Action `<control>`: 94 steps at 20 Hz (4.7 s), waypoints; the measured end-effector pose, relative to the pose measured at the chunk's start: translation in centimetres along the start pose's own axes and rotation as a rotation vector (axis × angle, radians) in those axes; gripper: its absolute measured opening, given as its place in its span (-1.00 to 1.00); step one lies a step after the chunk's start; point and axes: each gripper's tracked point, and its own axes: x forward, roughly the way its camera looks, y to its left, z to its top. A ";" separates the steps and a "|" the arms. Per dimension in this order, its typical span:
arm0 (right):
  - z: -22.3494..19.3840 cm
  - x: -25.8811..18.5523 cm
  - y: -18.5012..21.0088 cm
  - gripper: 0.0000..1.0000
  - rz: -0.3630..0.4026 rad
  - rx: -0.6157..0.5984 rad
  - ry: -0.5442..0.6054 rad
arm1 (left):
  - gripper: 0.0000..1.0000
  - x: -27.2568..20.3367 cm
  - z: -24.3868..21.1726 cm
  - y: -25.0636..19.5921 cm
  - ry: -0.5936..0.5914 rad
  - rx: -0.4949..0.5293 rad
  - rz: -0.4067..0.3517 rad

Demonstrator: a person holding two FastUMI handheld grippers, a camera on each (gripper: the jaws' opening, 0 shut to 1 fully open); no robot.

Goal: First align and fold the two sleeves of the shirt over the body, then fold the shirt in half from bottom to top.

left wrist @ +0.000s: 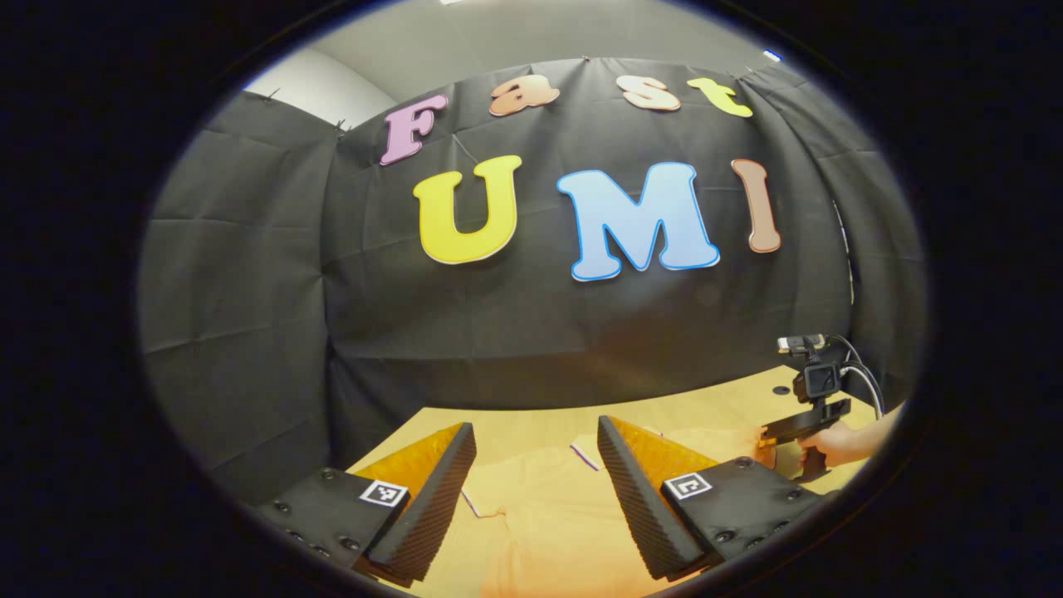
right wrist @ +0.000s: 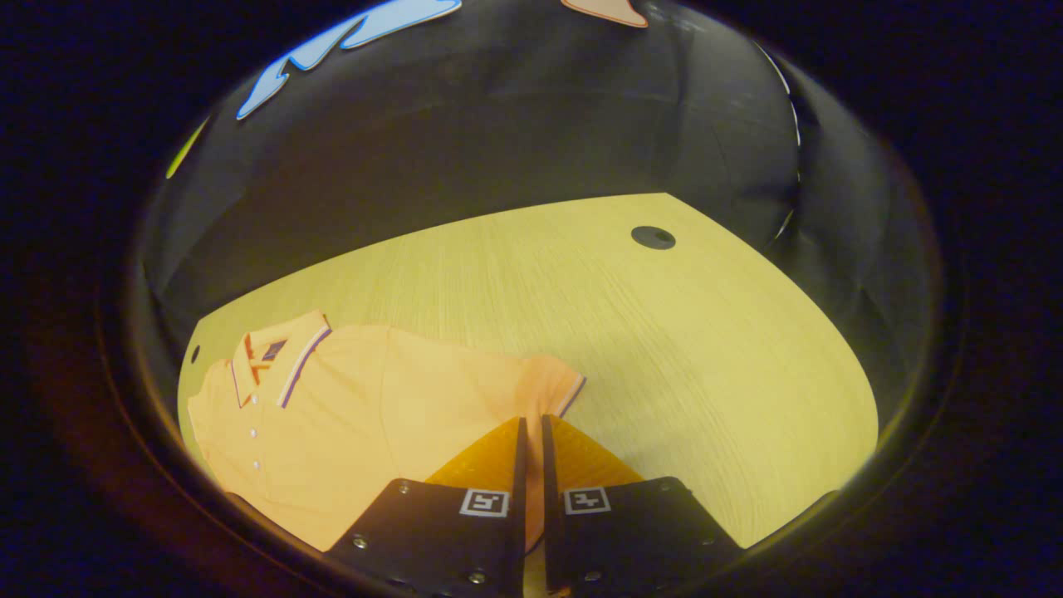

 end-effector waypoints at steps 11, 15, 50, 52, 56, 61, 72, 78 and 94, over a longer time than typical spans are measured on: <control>3.3 -5.0 5.9 -0.81 0.089 -0.182 -0.150 | 1.00 -0.6 -0.1 0.9 -0.009 -0.014 0.025; 2.5 -5.9 9.2 -0.81 0.145 -0.261 -0.153 | 1.00 -0.8 -0.2 1.9 -0.013 -0.029 0.040; -1.0 -29.2 13.2 0.92 0.108 -0.255 -0.408 | 0.93 19.9 -19.1 10.3 0.285 -0.130 0.001; -1.4 -30.7 13.2 0.96 0.102 -0.268 -0.425 | 1.00 21.0 -21.5 10.8 0.348 -0.165 0.039; -2.5 -32.7 13.4 0.96 0.095 -0.280 -0.433 | 1.00 22.9 -25.9 12.7 0.473 -0.195 0.117; -3.9 -32.6 14.7 0.96 0.105 -0.272 -0.411 | 0.92 24.4 -28.8 14.1 0.555 -0.225 0.134; -4.8 -32.0 17.2 0.96 0.138 -0.295 -0.392 | 0.32 25.5 -29.5 11.4 0.599 -0.132 0.026; -4.8 -31.7 15.9 0.96 0.108 -0.265 -0.386 | -0.88 26.0 -29.0 10.3 0.607 -0.066 -0.007; -5.2 -32.0 13.0 0.96 0.073 -0.223 -0.390 | -0.88 25.9 -23.6 3.5 0.501 0.027 -0.101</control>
